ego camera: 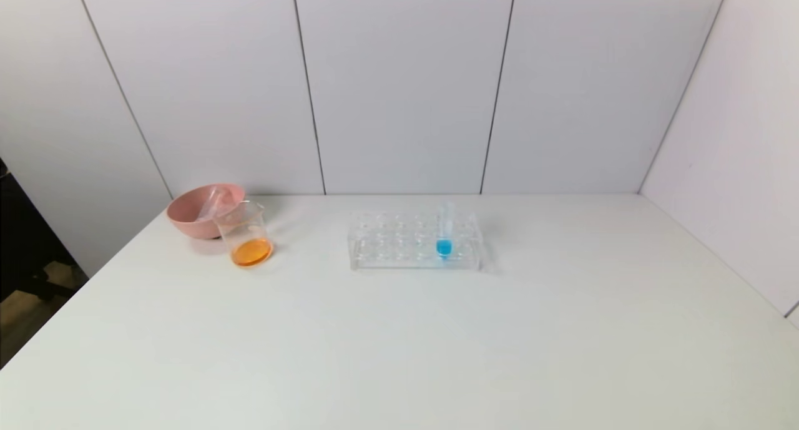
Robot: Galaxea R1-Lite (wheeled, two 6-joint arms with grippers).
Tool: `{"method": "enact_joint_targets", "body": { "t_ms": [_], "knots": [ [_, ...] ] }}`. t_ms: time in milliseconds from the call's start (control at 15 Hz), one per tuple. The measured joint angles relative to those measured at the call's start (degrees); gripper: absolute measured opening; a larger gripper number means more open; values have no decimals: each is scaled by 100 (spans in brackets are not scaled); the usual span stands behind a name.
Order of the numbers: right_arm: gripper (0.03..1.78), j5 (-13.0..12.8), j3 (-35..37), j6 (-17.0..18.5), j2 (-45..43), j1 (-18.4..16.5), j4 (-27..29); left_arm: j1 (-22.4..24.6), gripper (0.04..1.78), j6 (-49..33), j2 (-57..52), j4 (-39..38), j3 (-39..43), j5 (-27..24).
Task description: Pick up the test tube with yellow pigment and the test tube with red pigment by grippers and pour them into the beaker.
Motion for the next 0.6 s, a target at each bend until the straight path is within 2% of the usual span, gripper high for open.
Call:
{"method": "enact_joint_targets", "body": {
  "t_ms": [600],
  "knots": [
    [171,0,0,0,0,0,0,0,176,-6,0,0,0,0]
  ]
}}
